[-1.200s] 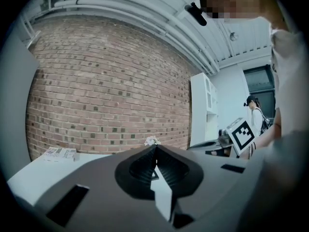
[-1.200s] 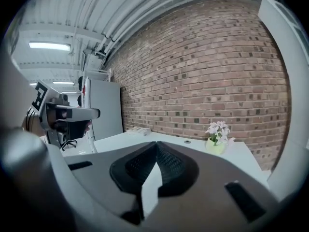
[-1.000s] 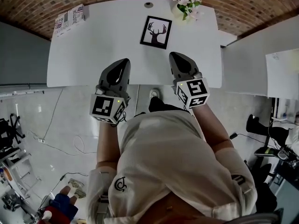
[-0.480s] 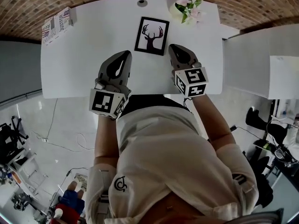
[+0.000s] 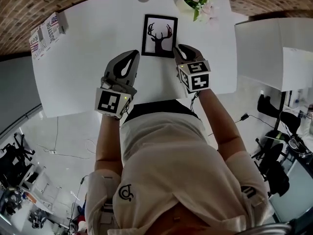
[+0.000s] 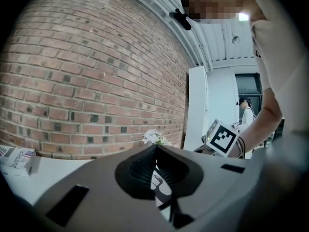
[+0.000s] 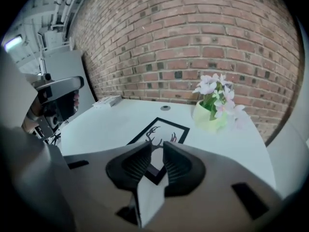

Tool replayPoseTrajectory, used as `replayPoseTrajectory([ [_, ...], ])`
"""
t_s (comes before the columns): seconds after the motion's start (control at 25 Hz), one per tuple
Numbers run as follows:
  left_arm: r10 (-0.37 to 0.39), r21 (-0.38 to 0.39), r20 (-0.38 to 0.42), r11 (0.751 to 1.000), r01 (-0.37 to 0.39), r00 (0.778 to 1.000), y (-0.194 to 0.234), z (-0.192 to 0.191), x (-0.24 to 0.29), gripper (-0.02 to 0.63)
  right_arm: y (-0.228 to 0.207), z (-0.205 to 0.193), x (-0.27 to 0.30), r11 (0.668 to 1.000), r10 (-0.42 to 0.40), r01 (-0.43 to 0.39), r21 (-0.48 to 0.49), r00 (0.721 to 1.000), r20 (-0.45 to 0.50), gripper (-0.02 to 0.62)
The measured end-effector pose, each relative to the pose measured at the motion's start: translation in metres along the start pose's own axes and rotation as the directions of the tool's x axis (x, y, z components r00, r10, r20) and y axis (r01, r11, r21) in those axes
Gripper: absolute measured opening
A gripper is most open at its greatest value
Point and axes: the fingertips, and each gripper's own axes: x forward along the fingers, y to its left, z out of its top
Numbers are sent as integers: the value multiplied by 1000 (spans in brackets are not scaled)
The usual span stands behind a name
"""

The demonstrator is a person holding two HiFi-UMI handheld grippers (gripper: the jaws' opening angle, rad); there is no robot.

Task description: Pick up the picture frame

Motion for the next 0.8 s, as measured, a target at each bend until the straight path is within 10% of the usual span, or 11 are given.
replayPoseTrajectory([
  [0.8,-140,-55,-65,989,136,988,41,-52,16,14,-32,-74,79,956,-160,222,191,943,-292,143],
])
